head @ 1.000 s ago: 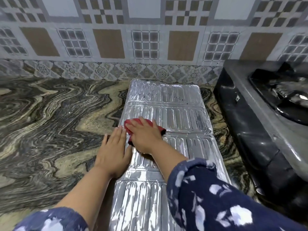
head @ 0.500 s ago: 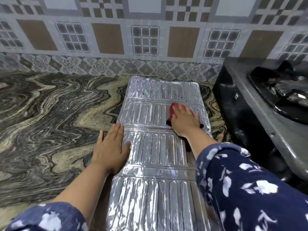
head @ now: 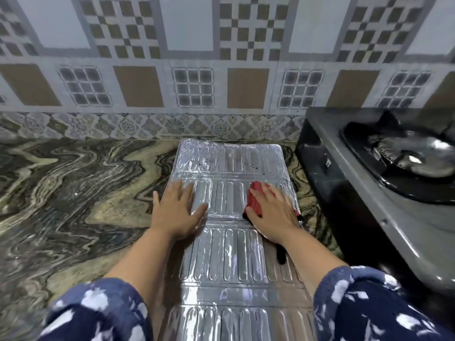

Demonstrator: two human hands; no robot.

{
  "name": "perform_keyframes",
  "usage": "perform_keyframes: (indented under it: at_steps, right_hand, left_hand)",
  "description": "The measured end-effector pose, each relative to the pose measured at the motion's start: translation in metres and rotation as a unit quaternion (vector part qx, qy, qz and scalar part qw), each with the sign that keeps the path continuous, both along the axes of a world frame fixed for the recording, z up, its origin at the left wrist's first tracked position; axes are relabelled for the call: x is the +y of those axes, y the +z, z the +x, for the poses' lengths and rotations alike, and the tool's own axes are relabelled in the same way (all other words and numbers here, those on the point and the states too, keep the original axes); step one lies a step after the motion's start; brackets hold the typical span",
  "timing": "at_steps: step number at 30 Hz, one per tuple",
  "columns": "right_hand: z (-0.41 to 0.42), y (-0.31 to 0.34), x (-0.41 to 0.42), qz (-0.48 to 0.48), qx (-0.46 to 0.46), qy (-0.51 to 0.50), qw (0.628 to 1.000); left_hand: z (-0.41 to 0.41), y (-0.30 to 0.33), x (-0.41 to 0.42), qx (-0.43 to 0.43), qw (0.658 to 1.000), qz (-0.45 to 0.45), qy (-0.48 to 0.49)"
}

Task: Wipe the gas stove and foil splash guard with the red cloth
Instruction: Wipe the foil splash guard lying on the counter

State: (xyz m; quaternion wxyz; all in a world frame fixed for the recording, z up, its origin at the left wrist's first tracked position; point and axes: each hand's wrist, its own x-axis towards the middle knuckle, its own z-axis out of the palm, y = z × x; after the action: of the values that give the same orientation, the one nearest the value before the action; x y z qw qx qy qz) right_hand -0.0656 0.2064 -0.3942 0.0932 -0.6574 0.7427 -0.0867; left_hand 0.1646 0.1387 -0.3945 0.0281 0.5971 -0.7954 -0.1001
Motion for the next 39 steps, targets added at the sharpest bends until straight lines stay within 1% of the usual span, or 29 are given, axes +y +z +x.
perform_keyframes:
  at_steps: [4,10,14,17,21,25,27,29,32,36,37,39]
  right_hand:
    - [-0.004,-0.003,-0.015,0.027,0.005,-0.013,1.0]
    - [-0.031,-0.005,-0.088,0.062,0.031,-0.125,0.99]
    - [-0.036,-0.007,-0.133,0.06,0.054,-0.158,0.984]
    - [-0.017,-0.007,-0.162,0.052,0.054,-0.13,0.989]
    - [0.022,-0.004,-0.18,0.039,0.043,-0.019,0.998]
    - [0.037,-0.005,-0.151,0.003,0.004,0.094,0.996]
    - [0.03,-0.005,-0.129,-0.006,-0.03,0.124,0.992]
    - [0.016,-0.004,-0.116,0.004,-0.036,0.131,0.991]
    - [0.004,-0.003,-0.127,0.035,-0.004,0.083,0.996]
    - [0.031,0.0,-0.172,0.058,0.032,0.005,0.998]
    - [0.042,0.001,-0.184,0.064,0.037,0.002,0.997]
    - [0.063,0.003,-0.204,0.073,0.039,0.025,0.996]
  left_hand:
    - [-0.002,-0.017,-0.009,-0.018,0.999,-0.025,-0.01]
    - [0.001,-0.025,-0.011,0.007,0.998,-0.051,-0.021]
    - [0.002,-0.029,-0.012,0.011,0.997,-0.071,-0.023]
    - [0.001,-0.029,-0.012,0.022,0.997,-0.073,-0.02]
    - [-0.001,-0.027,-0.011,0.029,0.997,-0.075,-0.016]
    - [0.0,-0.026,-0.009,0.028,0.997,-0.072,-0.015]
    - [0.0,-0.025,-0.008,0.028,0.997,-0.067,-0.018]
    - [0.001,-0.024,-0.008,0.029,0.998,-0.061,-0.02]
    - [-0.001,-0.022,-0.008,0.031,0.998,-0.06,-0.017]
    - [-0.001,-0.022,-0.008,0.021,0.998,-0.055,-0.008]
    - [-0.001,-0.021,-0.008,0.022,0.998,-0.055,-0.008]
    - [-0.001,-0.021,-0.008,0.024,0.998,-0.053,-0.008]
